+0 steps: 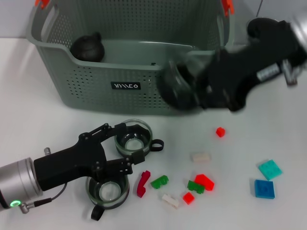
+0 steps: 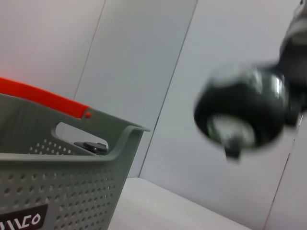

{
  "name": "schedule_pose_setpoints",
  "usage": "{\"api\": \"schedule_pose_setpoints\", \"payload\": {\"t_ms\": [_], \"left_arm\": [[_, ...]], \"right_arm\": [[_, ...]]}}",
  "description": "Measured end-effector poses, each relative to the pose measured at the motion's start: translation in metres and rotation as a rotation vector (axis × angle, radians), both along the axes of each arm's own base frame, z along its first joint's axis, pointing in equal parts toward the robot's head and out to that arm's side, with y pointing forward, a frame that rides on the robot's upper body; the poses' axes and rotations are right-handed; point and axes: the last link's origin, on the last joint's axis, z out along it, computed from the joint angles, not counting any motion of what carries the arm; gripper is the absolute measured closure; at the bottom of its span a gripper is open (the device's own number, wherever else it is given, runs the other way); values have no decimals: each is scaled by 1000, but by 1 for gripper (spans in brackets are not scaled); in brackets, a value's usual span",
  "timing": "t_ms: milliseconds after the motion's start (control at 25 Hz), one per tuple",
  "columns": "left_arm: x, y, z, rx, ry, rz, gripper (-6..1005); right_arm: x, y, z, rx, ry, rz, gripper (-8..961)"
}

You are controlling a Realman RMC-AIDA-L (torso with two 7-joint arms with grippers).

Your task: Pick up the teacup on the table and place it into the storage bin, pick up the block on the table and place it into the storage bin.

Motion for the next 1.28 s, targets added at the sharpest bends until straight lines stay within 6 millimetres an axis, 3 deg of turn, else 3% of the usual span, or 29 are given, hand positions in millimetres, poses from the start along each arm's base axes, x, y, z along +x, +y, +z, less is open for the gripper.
{"api": "schedule_pose_setpoints", "payload": {"t_ms": [120, 320, 480, 680, 800, 1280], "left_arm": [[0, 0, 0, 1, 0, -1, 50], [0, 1, 1, 5, 0, 2, 50], [0, 2, 1, 5, 1, 0, 50], [1, 3, 1, 7, 3, 0, 50], [1, 3, 1, 8, 3, 0, 50], [0, 2, 1, 9, 1, 6, 50]], "right_arm": [[-20, 18, 10, 97, 99, 8, 897], [-37, 75, 13, 287, 201, -150, 897], [-36, 118, 2, 403, 194, -243, 896], [-24, 152, -24, 537, 90, -260, 896], [-18, 162, -43, 618, 9, -217, 896], [9, 159, -72, 645, -56, -199, 895]]}}
